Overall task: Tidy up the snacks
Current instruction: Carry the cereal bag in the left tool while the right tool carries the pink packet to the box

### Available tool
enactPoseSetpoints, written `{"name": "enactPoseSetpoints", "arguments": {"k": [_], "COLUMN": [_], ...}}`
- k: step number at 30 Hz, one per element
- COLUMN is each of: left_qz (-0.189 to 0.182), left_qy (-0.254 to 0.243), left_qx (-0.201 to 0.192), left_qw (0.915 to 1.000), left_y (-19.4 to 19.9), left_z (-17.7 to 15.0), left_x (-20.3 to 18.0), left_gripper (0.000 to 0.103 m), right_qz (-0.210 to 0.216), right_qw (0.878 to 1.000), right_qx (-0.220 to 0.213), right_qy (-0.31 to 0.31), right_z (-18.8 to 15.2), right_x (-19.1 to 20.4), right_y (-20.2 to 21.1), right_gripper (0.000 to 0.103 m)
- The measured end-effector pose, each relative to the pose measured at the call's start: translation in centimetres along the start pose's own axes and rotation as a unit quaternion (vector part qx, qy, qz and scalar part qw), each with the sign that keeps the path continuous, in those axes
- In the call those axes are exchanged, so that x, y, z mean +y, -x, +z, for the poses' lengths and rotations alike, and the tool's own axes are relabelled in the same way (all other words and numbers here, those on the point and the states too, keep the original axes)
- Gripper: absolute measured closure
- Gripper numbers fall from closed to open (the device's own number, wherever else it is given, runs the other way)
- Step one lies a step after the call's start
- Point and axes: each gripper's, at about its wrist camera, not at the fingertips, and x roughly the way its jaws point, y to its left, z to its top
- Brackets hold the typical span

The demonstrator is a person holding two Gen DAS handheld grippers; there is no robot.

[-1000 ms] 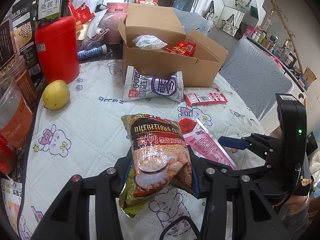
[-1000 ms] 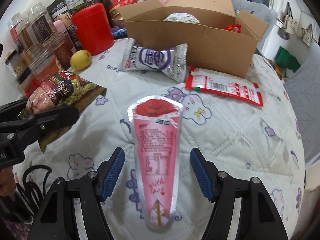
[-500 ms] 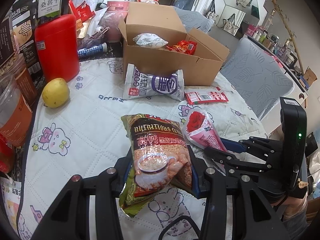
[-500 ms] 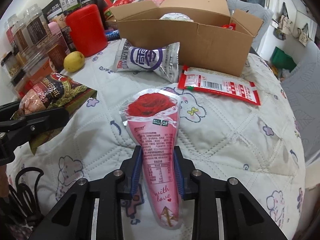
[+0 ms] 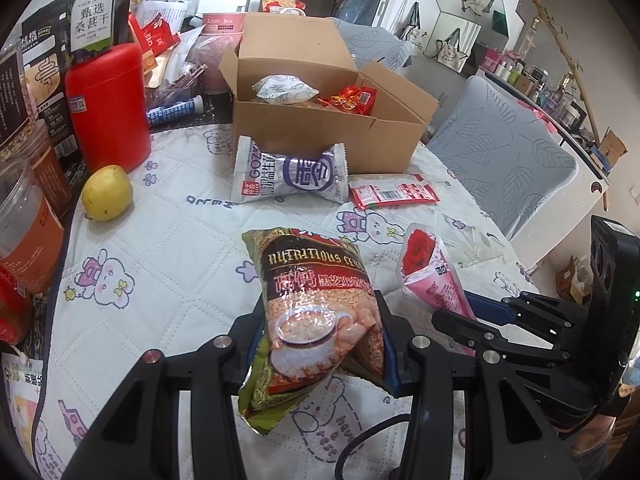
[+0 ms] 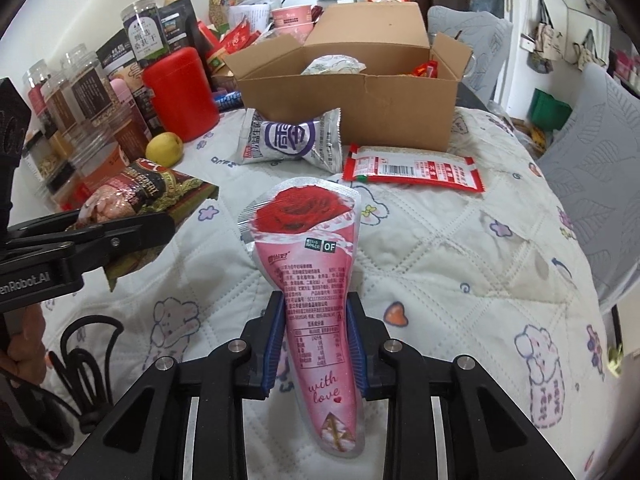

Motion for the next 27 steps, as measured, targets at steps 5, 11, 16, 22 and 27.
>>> {"name": "enactPoseSetpoints", "arguments": {"k": [5, 11, 16, 22, 27], "left_qz": [-0.006, -0.021, -0.036, -0.046, -0.049], "left_qy": [-0.013, -0.031, -0.048, -0.065, -0.08], "left_qx": [-0.008, -0.018, -0.031, -0.058, -0.083], "left_qw": [0.9999, 0.9992, 0.9977, 0.9951, 0.9921], "left_y": [0.9, 2.0, 3.0, 4.3, 5.5], "left_z": [-0.4, -0.9, -0.7, 0.4, 2.3], "left_x": [-1.3, -3.1, -4.8, -6.2, -7.0], "left_gripper": [0.058, 0.058, 0.058, 0.058, 0.058], "right_qz": [0.003, 0.002, -0.001, -0.013, -0.016], "right_qw": [1.0, 0.999, 0.997, 0.995, 0.994], "right_qx": [-0.015, -0.043, -0.067, -0.093, -0.111], "right_qy": [-0.01, -0.021, -0.023, -0.018, -0.014], "right_z": [-0.9, -2.1, -2.3, -1.8, -0.6], "right_x": [0.2, 0.3, 0.3, 0.4, 0.0], "right_y": [1.7, 4.7, 6.8, 8.9, 10.1], "right_gripper": [0.074, 0.074, 0.074, 0.074, 0.074]}}
